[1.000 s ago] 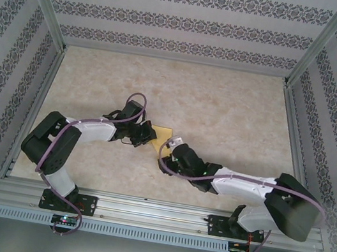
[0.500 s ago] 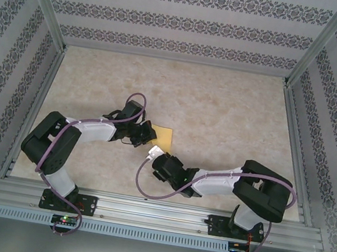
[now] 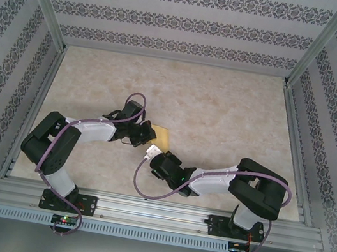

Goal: Fold a paper plane with a square sheet of paper (pick it up from the middle)
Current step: Fold the wing for the fifth time at the center of the table.

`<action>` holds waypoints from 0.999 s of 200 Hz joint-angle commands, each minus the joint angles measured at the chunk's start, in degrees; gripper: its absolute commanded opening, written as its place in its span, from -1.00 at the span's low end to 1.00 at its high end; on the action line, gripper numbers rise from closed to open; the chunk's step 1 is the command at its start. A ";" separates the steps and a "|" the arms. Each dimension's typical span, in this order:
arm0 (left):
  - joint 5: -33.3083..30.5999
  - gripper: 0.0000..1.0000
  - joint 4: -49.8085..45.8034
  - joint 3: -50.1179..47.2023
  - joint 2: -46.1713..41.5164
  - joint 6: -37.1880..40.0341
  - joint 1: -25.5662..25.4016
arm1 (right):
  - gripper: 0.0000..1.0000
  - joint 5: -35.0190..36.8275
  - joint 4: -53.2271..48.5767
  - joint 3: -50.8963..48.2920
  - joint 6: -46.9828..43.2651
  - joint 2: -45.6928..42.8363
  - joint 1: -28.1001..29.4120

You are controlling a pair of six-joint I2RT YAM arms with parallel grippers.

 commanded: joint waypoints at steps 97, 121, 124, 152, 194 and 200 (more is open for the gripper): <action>-2.05 -0.76 -3.99 -0.39 -4.53 1.25 0.19 | -1.00 -0.95 1.59 0.44 1.68 -0.35 0.36; -4.91 -0.37 -8.04 -0.66 -7.30 2.05 0.28 | -1.00 -7.26 3.39 -0.92 5.51 -1.43 -1.46; -5.28 -0.37 -8.44 -0.73 -7.67 2.19 0.27 | -1.00 -8.14 3.86 -1.23 6.20 -1.75 -1.71; -9.96 -0.23 -13.87 -1.15 -13.25 3.68 0.47 | -1.00 -17.94 8.37 -4.15 13.69 -4.30 -5.88; -16.96 -0.11 -19.56 -1.71 -21.06 4.98 0.77 | -1.00 -32.49 15.47 -6.90 24.13 -4.98 -11.98; -17.38 -0.10 -19.85 -1.74 -21.72 5.27 0.79 | -1.00 -33.52 16.49 -7.42 25.36 -4.79 -12.67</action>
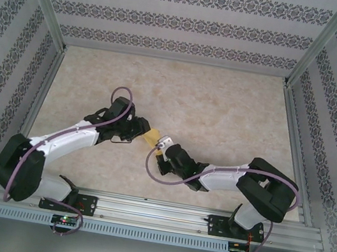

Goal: Fold a paper plane with a square sheet of paper (pick it up from the middle)
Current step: Fold the wing for the fifth time at the center of the table.

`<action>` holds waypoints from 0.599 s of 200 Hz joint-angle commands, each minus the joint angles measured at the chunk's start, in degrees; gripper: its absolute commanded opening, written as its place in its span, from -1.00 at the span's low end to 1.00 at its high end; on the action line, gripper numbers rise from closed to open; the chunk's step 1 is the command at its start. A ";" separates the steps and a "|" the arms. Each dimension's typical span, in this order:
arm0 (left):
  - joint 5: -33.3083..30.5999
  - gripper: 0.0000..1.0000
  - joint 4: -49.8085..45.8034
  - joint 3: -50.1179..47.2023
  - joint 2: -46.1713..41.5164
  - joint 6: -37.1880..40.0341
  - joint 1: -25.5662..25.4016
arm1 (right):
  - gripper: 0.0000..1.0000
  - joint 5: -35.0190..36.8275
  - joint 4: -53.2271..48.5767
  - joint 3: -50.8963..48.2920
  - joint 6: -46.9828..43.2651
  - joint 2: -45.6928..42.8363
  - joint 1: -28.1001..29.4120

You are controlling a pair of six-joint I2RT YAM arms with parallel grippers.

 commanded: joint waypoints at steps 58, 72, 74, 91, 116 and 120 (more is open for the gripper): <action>-0.29 -0.21 0.49 -3.41 -2.55 3.58 0.72 | -1.00 -21.49 13.58 -2.59 20.02 4.26 -7.88; 2.48 -0.22 4.12 -4.63 -1.69 3.59 0.65 | -1.00 -22.36 15.24 -3.41 23.22 4.42 -8.94; 3.09 -0.22 4.74 -4.85 -1.54 3.60 0.62 | -1.00 -22.49 15.25 -3.42 23.73 4.49 -9.12; 6.73 -0.22 8.86 -5.52 0.54 3.69 0.50 | -1.00 -24.02 17.22 -4.08 27.91 5.19 -10.70; 10.29 -0.23 13.53 -5.30 4.24 3.76 -0.30 | -1.00 -28.61 18.07 -3.74 34.99 7.50 -13.48; 10.67 -0.22 14.13 -5.11 4.97 3.78 -0.48 | -1.00 -29.15 18.29 -3.74 35.90 7.85 -13.87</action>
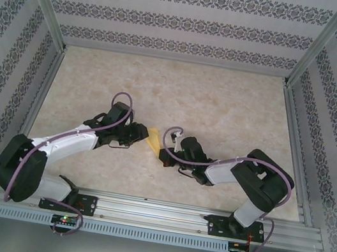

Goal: Fold a paper plane with a square sheet of paper (pick it up from the middle)
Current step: Fold the wing for the fifth time at the center of the table.

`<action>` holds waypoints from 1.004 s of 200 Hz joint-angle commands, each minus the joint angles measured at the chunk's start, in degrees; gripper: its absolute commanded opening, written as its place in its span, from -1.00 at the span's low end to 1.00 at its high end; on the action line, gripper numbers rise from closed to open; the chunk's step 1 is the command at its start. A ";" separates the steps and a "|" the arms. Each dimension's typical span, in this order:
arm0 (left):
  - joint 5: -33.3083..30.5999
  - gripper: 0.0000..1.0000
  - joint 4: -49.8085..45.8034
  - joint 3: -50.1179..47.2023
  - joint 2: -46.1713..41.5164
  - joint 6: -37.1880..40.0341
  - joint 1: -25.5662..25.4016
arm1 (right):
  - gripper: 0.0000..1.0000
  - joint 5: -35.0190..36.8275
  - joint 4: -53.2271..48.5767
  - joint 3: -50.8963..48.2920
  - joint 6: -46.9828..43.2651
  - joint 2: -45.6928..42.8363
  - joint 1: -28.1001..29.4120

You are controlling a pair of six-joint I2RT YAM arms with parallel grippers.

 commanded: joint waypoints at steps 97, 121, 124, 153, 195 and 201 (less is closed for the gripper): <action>7.87 -0.24 17.77 2.55 13.01 0.52 -3.94 | -1.00 -10.85 7.88 -0.09 17.14 5.99 -4.33; 5.69 -0.23 14.13 2.76 12.17 1.77 -3.98 | -0.99 -11.98 7.99 0.44 16.81 5.67 -4.16; 5.15 -0.23 13.51 2.83 12.03 1.89 -3.99 | -0.98 -11.88 7.82 0.37 16.55 5.52 -4.19; 2.32 -0.20 10.54 3.60 10.84 2.45 -3.95 | -0.83 -10.19 4.04 0.44 13.19 3.71 -4.15; -1.40 -0.19 7.52 4.03 10.22 1.92 -3.77 | -0.72 -7.12 0.04 0.26 6.05 0.30 -3.06; -1.32 -0.18 7.48 4.11 9.95 1.97 -3.76 | -0.77 -5.75 -0.75 -0.03 4.72 -0.41 -2.75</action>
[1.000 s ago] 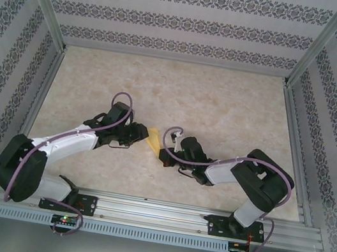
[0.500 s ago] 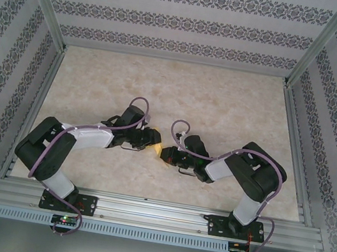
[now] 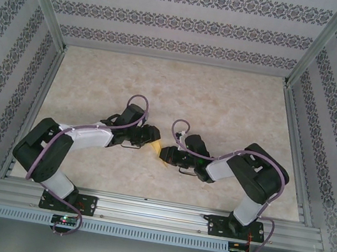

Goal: Fold a paper plane with a square sheet of paper (pick it up from the middle)
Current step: Fold the wing for the fifth time at the center of the table.

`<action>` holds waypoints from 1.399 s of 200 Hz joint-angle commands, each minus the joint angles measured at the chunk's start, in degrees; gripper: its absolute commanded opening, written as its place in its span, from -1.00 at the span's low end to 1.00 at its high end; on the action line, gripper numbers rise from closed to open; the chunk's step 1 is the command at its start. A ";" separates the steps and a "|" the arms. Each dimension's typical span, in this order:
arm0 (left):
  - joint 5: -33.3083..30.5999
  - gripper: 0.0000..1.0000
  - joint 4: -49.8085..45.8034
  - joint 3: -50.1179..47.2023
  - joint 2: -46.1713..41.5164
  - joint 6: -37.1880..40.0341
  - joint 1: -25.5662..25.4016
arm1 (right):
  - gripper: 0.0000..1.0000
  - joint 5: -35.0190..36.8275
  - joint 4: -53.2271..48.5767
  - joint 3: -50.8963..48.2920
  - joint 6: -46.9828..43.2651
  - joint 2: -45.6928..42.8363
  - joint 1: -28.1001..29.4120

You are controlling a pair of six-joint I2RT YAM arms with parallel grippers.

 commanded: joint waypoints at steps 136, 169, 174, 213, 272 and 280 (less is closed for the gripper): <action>-13.29 0.71 -28.51 8.08 -7.37 -9.51 0.57 | -0.99 16.80 -15.12 2.99 -23.35 -7.39 8.48; -11.35 0.73 -26.66 7.62 -6.74 -11.60 0.64 | -1.00 19.27 -17.10 3.53 -25.62 -8.39 9.47; -11.15 0.73 -26.63 7.77 -6.58 -11.90 0.66 | -1.00 20.09 -17.47 3.47 -25.90 -8.77 9.63; -9.84 0.75 -26.72 10.17 -4.56 -12.12 0.61 | -1.00 24.25 -17.27 2.20 -27.53 -9.85 11.27; -9.96 0.80 -27.78 11.70 -5.47 -11.76 0.66 | -1.00 26.37 -19.40 4.74 -30.96 -8.75 13.21; -9.87 0.80 -28.78 12.50 -4.79 -11.46 0.56 | -0.99 26.75 -19.31 4.75 -31.34 -8.88 13.30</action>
